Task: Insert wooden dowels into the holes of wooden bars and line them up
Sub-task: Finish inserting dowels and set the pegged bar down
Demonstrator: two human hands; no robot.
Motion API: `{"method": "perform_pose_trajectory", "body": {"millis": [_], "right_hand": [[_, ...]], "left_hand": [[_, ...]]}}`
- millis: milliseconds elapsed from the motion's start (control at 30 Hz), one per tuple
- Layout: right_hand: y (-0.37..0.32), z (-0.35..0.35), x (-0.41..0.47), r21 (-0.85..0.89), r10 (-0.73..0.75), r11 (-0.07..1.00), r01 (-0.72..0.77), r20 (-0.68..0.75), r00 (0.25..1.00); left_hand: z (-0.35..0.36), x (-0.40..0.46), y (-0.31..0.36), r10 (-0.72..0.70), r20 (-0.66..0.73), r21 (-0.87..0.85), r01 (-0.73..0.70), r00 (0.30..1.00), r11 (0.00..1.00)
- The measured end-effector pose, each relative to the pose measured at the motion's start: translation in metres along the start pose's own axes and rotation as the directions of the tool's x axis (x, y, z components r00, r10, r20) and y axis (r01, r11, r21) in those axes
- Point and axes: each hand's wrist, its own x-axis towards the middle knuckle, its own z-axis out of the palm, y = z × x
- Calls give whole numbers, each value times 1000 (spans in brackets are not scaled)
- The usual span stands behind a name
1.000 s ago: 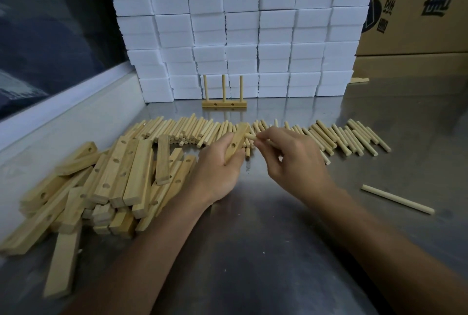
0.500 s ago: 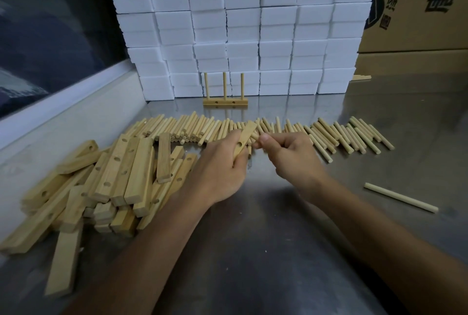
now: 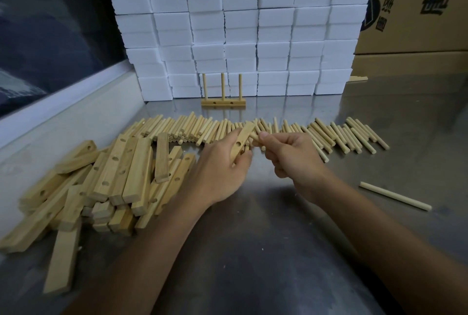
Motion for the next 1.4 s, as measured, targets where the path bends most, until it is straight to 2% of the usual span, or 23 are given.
{"method": "perform_pose_trajectory", "body": {"millis": [133, 233, 267, 333, 400, 467, 633, 767, 833, 1033, 1200, 1400], "right_hand": [[-6, -6, -1, 131, 36, 991, -29, -58, 998], [-7, -10, -1, 150, -12, 988, 27, -101, 995], [-6, -13, 0, 97, -49, 993, 64, -147, 988], [-1, -21, 4, -158, -176, 977, 140, -240, 955], [7, -32, 6, -512, -323, 846, 153, -261, 910], [13, -39, 9, -743, -382, 660, 115, -200, 902], [21, -32, 16, -906, -300, 406, 123, -5, 954], [26, -25, 19, -957, -195, 272, 100, 47, 980], [28, -25, 20, -963, -206, 249, 99, 48, 977], [23, -27, 18, -960, -359, 273, 55, -49, 932], [19, -22, 16, -964, -346, 265, 26, -70, 935], [16, -20, 14, -964, -308, 264, -36, -120, 944]], "left_hand": [[4, -1, -2, -13, -20, -15, 12, 1000, 1000], [6, -1, 0, -139, -51, -141, 130, 989, 981], [6, -1, 0, -210, -54, -232, 192, 976, 953], [5, 0, 2, -338, -47, -392, 294, 940, 872], [5, 2, 2, -421, -33, -495, 351, 906, 795], [7, 3, 4, -479, -9, -578, 386, 878, 719], [9, 4, 6, -559, 90, -711, 446, 824, 544], [8, 4, 7, -578, 100, -764, 434, 810, 476], [8, 5, 7, -584, 95, -763, 436, 806, 477], [10, 6, 7, -569, 103, -770, 428, 816, 474], [10, 6, 5, -565, 98, -766, 425, 819, 482], [12, 5, 6, -548, 75, -720, 425, 833, 549]]}}
